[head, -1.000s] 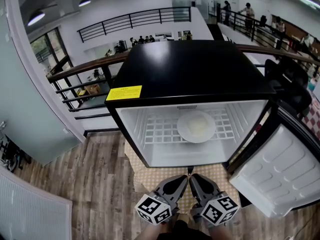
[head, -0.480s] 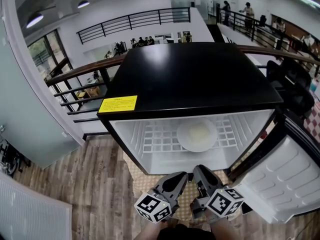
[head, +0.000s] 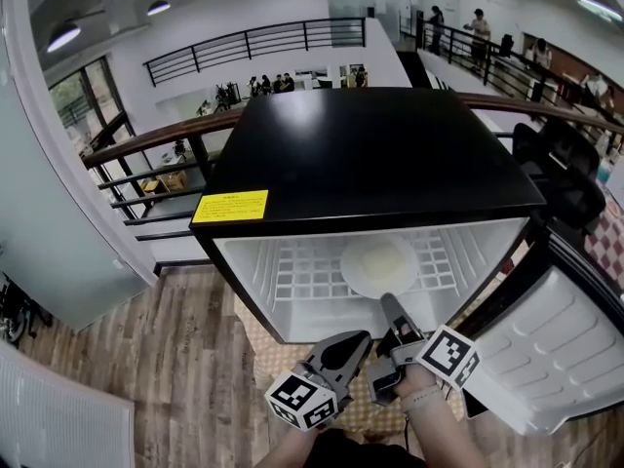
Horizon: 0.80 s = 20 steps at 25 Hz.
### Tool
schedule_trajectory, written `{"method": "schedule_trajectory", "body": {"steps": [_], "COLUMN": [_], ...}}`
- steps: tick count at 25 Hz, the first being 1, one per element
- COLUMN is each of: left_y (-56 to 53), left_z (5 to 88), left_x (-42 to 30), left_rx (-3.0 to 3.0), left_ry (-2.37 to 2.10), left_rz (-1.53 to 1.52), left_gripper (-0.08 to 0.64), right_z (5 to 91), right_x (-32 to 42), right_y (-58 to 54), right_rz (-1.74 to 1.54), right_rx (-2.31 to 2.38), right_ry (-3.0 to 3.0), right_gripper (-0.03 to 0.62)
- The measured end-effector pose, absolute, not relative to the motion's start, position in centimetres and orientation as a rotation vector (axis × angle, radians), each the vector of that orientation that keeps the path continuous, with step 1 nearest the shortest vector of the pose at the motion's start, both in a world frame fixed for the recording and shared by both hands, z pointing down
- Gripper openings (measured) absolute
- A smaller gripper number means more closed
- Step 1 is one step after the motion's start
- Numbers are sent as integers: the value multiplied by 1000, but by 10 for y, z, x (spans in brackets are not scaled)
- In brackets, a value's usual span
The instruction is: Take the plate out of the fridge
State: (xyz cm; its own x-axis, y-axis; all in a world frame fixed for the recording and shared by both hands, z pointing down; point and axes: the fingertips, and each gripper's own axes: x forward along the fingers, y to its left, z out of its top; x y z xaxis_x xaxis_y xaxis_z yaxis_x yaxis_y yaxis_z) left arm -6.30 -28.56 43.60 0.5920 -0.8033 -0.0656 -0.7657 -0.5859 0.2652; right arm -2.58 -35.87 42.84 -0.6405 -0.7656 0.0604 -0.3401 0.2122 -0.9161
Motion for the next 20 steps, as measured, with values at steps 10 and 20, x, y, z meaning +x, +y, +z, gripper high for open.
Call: {"method": "schedule_trajectory", "body": {"steps": [10,20], "left_y": [-289,-293], "left_z": [432,426], "left_x": [-72,-80], "left_rx": [2634,2652], "left_ry": [-1297,-1263], "left_rz": [-219,-195], "left_gripper": [9,9], "right_z": [438,437], "right_x": [-38,-40], "right_y": [-376,-376], "right_rz": [-1534,-1581], "right_rx": [-1070,-1057], "right_ry": [1943,1891], "right_gripper": [181,120]}}
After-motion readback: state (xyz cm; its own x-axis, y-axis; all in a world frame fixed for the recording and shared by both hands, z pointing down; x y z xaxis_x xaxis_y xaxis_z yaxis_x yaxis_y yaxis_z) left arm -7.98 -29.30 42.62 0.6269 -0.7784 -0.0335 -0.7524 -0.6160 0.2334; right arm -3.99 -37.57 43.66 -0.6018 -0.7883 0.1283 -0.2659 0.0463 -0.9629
